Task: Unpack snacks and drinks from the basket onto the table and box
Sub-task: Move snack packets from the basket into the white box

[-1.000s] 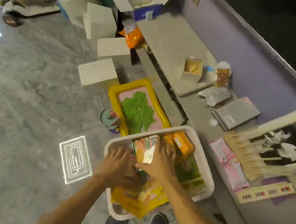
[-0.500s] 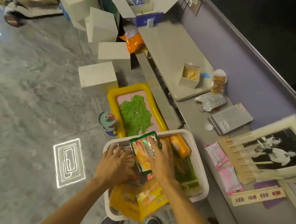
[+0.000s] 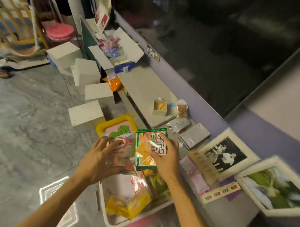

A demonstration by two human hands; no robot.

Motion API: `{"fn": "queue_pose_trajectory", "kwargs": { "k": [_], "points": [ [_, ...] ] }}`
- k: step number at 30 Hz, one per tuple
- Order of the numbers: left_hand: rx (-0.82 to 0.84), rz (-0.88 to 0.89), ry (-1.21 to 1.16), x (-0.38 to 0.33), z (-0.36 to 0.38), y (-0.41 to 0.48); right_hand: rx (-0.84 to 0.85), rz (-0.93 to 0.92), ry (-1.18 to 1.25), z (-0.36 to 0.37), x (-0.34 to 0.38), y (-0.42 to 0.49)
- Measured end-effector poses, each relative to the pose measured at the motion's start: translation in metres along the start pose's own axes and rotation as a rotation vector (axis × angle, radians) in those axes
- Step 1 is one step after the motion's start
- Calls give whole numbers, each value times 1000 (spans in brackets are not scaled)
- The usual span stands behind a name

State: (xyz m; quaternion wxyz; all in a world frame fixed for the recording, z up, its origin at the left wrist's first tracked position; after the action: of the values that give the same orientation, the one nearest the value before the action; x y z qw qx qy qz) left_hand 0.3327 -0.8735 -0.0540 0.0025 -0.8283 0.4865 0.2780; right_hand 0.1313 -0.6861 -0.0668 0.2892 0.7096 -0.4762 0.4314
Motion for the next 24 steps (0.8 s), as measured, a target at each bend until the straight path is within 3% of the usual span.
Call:
{"fn": "queue_pose_trajectory", "kwargs": {
  "k": [11,17,24],
  "points": [
    [2,288,-126,-156,-173,100,-288,6,78,-205,163,-21],
    [48,500,-196,-279,-184,111,-508,15,69,-321,171,-86],
    [194,677,-300,-450,-142,73,-764,80,63,-476,132,-178]
  ]
}}
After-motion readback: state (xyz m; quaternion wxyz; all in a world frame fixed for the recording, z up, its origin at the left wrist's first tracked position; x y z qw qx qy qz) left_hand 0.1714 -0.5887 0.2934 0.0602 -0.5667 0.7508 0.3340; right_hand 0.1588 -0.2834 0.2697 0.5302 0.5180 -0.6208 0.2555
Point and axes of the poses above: each hand's wrist, its own y-axis towards the middle knuckle, its own z-axis out of the palm, x = y × z, the point moved 2 cm from there along y, towards the middle knuckle, and after that the axes turned 14 degrees about -x, right-handed, at the moved point
